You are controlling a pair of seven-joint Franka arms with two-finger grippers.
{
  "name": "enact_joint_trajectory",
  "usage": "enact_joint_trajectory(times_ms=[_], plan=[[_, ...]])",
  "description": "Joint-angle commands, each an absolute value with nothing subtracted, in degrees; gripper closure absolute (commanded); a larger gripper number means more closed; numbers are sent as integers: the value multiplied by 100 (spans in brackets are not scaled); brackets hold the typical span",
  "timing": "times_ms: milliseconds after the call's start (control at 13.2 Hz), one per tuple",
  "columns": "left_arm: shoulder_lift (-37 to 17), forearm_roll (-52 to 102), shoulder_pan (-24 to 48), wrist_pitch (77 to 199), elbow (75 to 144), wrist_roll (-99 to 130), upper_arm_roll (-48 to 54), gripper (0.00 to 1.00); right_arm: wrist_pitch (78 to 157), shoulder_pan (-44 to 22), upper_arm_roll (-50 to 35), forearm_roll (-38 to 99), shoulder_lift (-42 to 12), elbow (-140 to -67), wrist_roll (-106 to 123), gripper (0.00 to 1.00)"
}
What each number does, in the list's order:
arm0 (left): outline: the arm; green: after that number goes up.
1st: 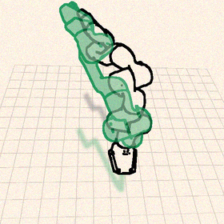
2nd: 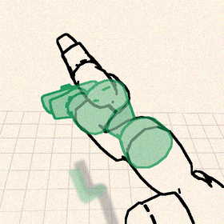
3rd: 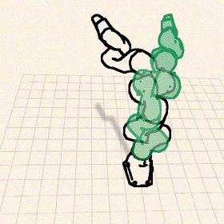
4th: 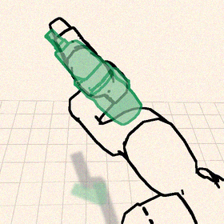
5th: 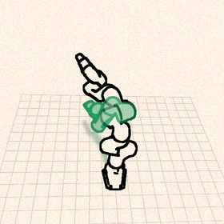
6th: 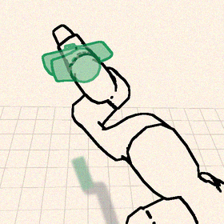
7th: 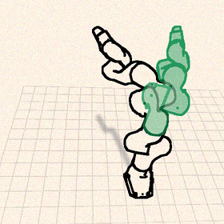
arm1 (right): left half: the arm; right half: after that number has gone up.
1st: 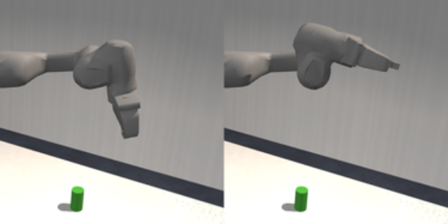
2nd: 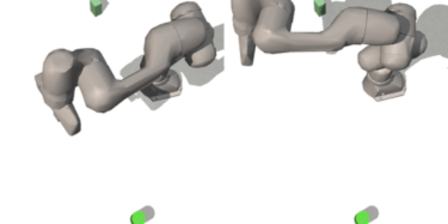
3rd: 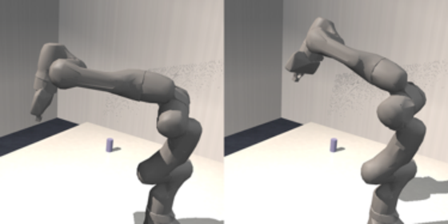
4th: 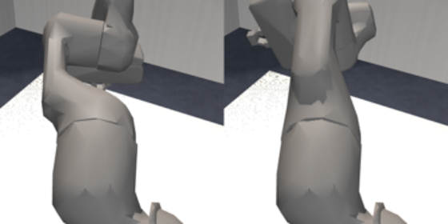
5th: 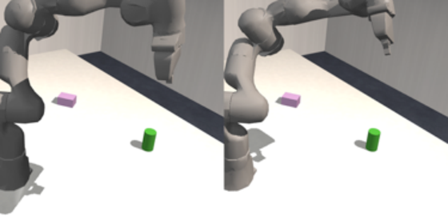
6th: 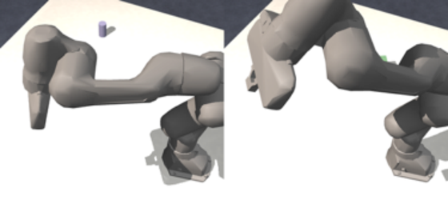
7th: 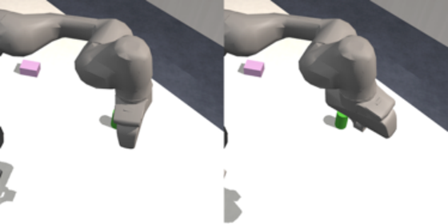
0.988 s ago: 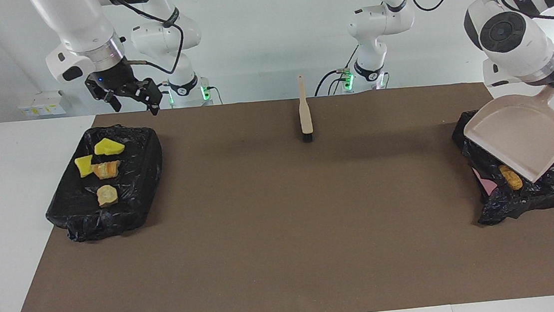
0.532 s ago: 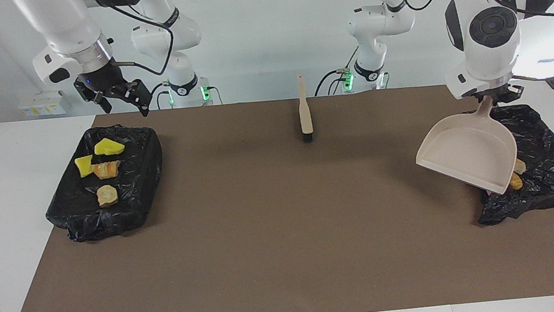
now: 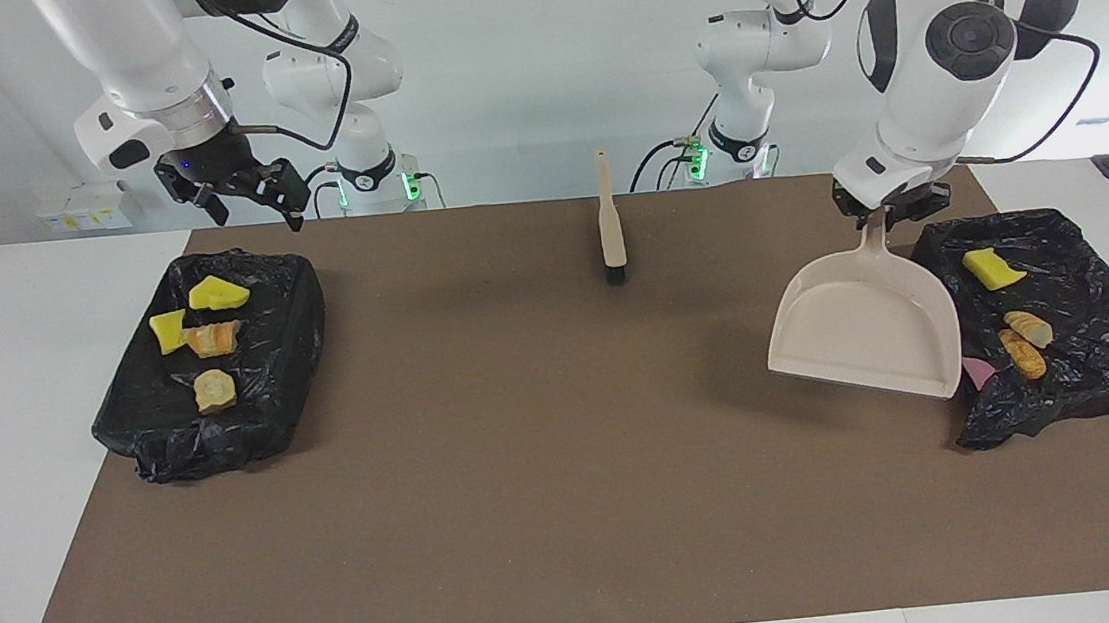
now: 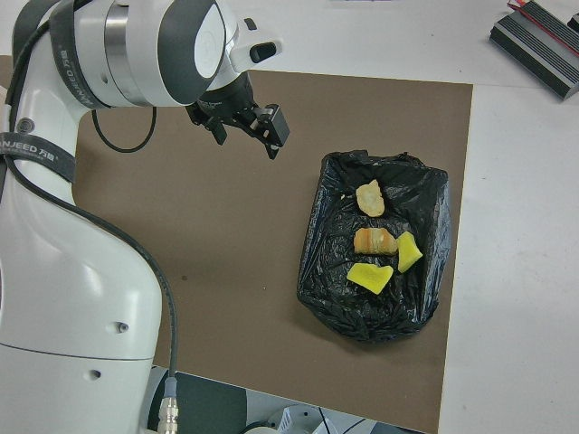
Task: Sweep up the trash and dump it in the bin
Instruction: 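Bring the dustpan back to the table center with the left gripper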
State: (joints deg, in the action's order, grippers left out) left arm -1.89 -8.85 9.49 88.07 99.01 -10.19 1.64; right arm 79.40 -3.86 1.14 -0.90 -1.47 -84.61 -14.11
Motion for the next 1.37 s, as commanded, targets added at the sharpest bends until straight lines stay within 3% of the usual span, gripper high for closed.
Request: enact_joint_trajectory(times_ms=[0, 304, 684, 912, 1292], plan=[[-123, -598, 1430, 9105, 10081, -319, 79, 100, 7857, -360, 26, -159, -255, -8279, -1230, 0], [-228, -343, 1968, 9351, 10081, 420, 79, 100, 7857, -352, 26, -184, -220, -8297, -1248, 0], [-1036, -176, 2987, 10088, 10081, 1843, 88, 100, 7849, -290, 35, -193, -176, -8271, -1230, 0], [-1440, 61, 3199, 10650, 10177, 2213, 88, 100, 7866, -299, 26, -132, -167, -8253, -1230, 0], [-1635, 211, 3393, 11355, 10582, 2303, 79, 100, 8278, -299, 53, -88, -62, -8314, -1222, 0]])
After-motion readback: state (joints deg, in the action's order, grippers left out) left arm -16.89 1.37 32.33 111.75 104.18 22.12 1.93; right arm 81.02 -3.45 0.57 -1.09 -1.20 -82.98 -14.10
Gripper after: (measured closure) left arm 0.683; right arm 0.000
